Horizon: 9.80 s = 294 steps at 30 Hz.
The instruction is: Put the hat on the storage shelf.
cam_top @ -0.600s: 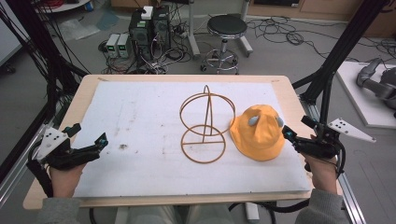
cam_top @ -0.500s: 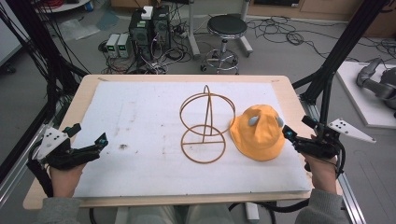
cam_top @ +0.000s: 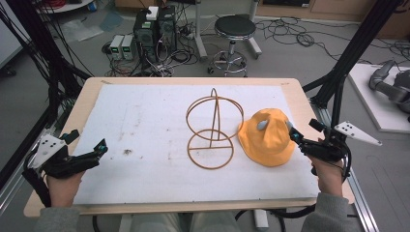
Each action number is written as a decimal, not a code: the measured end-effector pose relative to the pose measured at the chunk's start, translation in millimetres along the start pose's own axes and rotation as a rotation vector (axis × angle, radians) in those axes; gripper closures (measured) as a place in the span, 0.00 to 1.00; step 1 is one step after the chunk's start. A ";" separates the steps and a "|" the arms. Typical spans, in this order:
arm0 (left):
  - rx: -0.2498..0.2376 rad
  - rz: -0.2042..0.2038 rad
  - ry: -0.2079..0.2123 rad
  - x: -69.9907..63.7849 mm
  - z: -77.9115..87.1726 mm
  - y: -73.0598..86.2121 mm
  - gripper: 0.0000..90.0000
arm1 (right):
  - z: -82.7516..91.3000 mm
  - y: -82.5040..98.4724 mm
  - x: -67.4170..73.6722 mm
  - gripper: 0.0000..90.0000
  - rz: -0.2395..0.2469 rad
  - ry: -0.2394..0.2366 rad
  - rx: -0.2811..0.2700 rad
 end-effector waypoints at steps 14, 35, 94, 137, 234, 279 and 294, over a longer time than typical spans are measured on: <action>0.000 0.010 -0.029 8.6 11.0 2.6 0.07 | -21.0 22.0 -15.4 0.05 0.013 0.085 0.078; 0.013 0.008 -0.020 13.0 14.1 10.2 0.07 | -51.2 57.9 -32.1 0.07 0.121 0.125 0.215; 0.001 0.018 -0.033 16.5 22.8 12.0 0.07 | -39.4 50.0 -33.8 0.94 0.058 0.136 0.144; -0.024 0.008 -0.065 18.6 25.4 12.9 0.02 | 29.0 -49.0 14.9 0.94 0.014 -0.056 -0.386; 0.018 0.022 -0.064 22.9 20.6 23.0 0.02 | -90.5 -44.1 133.4 0.80 0.011 -0.338 -0.301; 0.015 0.014 -0.052 21.5 21.0 21.7 0.02 | -69.0 -46.1 86.7 0.11 -0.025 -0.117 -0.294; 0.017 0.014 -0.049 22.0 21.2 21.9 0.02 | -63.6 -42.1 67.9 0.01 -0.025 -0.016 -0.235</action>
Point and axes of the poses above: each handheld gripper's, and its own axes: z roughly backward along the jaws, y roughly out of its underside, x roughly to its left, the point moved 3 cm from there along -z, roughly forward along the jaws, and after that the axes turned 5 degrees about z, right-handed, at the moved point
